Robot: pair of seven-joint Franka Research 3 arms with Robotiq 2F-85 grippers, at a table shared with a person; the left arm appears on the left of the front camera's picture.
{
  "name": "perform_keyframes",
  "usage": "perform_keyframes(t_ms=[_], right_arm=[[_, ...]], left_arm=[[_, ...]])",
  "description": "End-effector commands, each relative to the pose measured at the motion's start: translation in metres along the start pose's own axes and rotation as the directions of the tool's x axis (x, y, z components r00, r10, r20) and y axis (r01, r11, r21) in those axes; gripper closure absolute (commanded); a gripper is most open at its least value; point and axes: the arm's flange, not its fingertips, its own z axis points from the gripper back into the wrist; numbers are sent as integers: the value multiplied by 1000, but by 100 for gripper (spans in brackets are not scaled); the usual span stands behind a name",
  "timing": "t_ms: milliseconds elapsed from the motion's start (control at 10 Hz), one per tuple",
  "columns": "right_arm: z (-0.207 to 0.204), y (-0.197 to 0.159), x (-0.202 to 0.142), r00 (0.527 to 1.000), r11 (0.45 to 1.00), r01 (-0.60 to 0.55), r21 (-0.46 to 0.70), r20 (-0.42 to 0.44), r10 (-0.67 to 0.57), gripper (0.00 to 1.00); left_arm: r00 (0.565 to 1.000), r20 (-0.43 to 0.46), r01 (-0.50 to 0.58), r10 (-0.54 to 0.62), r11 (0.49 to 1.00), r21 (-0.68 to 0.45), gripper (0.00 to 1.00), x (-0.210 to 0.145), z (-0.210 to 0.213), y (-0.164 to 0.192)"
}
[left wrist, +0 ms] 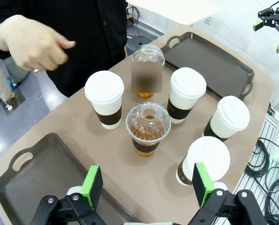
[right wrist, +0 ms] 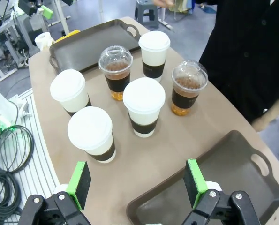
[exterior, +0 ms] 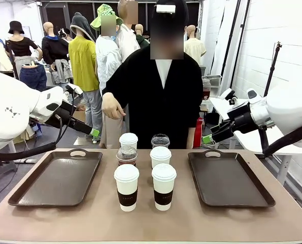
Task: Distribute the coffee onto the tray.
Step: Pick up one iced Americano and place it on the right Handle tray.
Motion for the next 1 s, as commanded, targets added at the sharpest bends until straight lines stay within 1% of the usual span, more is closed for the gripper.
perform_keyframes(t_ms=[0, 900], right_arm=[[-3, -3, -1, 1000, 1000, -12, 14, 5, 12, 0], [-3, -3, -1, 1000, 1000, -12, 14, 5, 12, 0]], left_arm=[[1000, -4, -3, 3, 1000, -5, 0, -1, 0, 1], [1000, -4, -3, 3, 1000, -5, 0, -1, 0, 1]])
